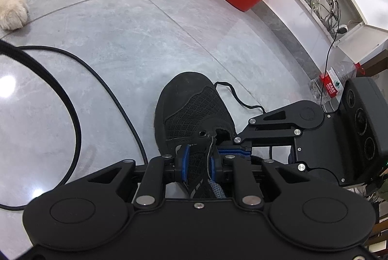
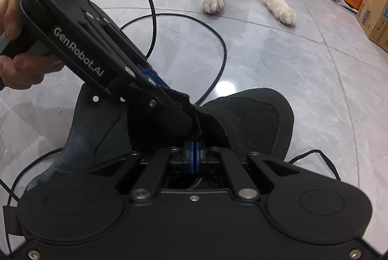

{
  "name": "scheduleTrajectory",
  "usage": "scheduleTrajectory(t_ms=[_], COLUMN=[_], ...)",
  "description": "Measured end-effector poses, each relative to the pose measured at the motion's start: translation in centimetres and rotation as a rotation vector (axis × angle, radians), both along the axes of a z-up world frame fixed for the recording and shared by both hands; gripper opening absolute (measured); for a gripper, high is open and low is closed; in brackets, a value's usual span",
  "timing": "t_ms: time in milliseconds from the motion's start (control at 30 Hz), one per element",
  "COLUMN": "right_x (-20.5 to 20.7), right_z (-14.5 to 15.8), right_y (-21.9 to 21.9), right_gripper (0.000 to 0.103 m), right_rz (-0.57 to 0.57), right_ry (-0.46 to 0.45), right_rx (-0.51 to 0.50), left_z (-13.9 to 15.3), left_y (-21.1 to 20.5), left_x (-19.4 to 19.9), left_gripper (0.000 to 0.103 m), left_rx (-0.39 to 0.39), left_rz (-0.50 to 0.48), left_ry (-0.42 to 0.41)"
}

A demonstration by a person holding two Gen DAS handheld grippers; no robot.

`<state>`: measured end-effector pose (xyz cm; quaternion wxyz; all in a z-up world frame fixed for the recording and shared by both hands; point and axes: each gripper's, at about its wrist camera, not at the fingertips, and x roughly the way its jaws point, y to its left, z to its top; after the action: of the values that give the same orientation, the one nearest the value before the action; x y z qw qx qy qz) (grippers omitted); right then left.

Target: Lace up shoes with both hands

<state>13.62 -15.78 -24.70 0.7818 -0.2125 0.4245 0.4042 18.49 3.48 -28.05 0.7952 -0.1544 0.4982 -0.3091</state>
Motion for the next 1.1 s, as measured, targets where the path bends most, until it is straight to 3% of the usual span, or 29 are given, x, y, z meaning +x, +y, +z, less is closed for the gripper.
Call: scheduleTrajectory(t_ms=[133,700,800,1100], right_x=[-0.1,-2.9,-2.8,-1.4], right_z=[0.0,-0.4,-0.3,-0.2], right_y=[0.1,1.1,1.4,1.1], right_gripper=[0.003,0.003,0.003,0.003], right_rz=[0.03,0.147,0.164,0.055], right_ry=[-0.014,-0.243,-0.242,-0.177], right_rx=[0.001,-0.088,-0.109,-0.07], left_z=[0.1,0.8,0.8,0.8], left_y=[-0.1,-1.2,-1.1,-0.7], left_x=[0.0,-0.6,-0.7,-1.0], left_gripper=[0.019,0.023,0.023,0.018], left_rx=[0.005,0.055,0.056,0.043], left_rz=[-0.001,0.038,0.037,0.038], left_ry=[-0.001,-0.015,-0.021,-0.034])
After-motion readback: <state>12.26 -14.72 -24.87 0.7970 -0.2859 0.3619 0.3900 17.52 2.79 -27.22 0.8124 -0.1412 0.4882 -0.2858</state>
